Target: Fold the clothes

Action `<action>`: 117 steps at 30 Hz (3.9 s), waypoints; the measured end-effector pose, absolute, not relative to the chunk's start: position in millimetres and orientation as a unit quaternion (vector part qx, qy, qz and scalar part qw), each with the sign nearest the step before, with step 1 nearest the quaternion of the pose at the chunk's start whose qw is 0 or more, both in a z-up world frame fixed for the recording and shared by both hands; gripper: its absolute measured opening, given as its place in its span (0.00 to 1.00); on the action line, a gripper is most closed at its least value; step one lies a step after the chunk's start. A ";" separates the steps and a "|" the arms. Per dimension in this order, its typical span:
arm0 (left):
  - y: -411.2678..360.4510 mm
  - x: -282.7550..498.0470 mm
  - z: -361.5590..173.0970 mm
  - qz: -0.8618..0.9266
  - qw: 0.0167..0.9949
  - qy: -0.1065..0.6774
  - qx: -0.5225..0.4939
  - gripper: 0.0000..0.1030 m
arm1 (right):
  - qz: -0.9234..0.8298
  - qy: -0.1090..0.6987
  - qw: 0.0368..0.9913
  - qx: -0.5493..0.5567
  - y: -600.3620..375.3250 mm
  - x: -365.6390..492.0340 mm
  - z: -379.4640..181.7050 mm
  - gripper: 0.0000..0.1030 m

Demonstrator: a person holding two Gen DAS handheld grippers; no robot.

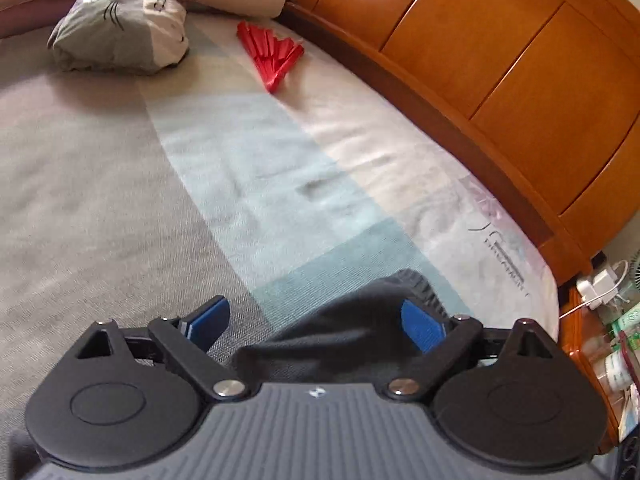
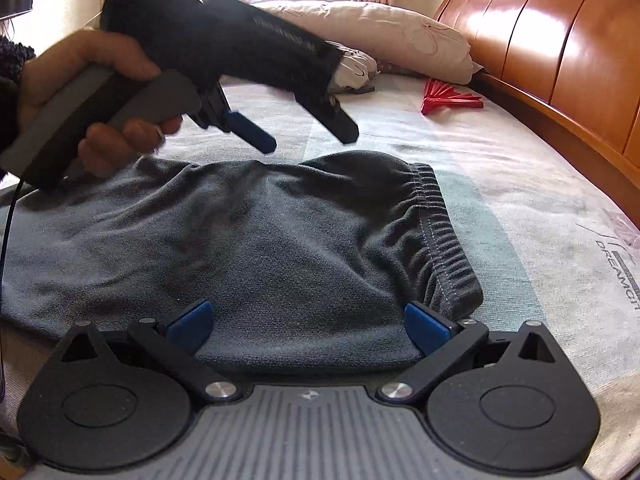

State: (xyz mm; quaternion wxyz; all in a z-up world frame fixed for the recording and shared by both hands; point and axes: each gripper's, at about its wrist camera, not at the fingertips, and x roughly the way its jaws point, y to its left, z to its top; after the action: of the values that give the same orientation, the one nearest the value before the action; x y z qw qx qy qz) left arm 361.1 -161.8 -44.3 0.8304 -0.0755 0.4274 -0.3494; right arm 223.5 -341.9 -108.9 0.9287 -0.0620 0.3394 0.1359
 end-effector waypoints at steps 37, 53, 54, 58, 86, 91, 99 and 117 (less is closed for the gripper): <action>14.9 308.6 -53.9 -0.235 0.857 0.435 -0.145 0.88 | 0.092 0.371 0.923 -0.050 -329.0 219.5 -101.2 1.00; 38.5 272.6 -86.8 -0.128 0.881 0.453 0.046 0.63 | 0.084 0.368 0.925 -0.050 -326.9 219.7 -102.9 1.00; 37.4 273.4 -89.9 -0.124 0.886 0.444 0.053 0.66 | 0.083 0.368 0.925 -0.050 -326.4 220.1 -103.1 1.00; 35.6 286.6 -91.9 -0.094 0.900 0.421 0.057 0.70 | 0.080 0.369 0.925 -0.048 -325.7 221.6 -103.2 1.00; 25.3 288.9 -83.8 -0.082 0.911 0.403 0.024 0.67 | 0.073 0.363 0.928 -0.046 -324.1 221.5 -104.2 1.00; 17.2 279.5 -74.9 -0.133 0.902 0.412 -0.004 0.67 | 0.071 0.363 0.928 -0.047 -323.2 221.1 -103.9 1.00; 4.3 309.2 -95.9 -0.097 0.907 0.409 0.035 0.77 | 0.070 0.367 0.926 -0.047 -322.9 222.4 -102.8 1.00; 30.1 197.5 -60.4 -0.159 0.886 0.435 -0.030 0.72 | 0.159 0.359 0.918 -0.056 -254.7 213.5 -76.7 1.00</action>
State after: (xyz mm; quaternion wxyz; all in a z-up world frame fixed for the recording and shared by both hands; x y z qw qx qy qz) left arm 197.5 30.1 -60.4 0.8858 -0.0305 0.4348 -0.1592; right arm 213.5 -254.7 -76.7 0.9179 -0.0565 0.3594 0.1585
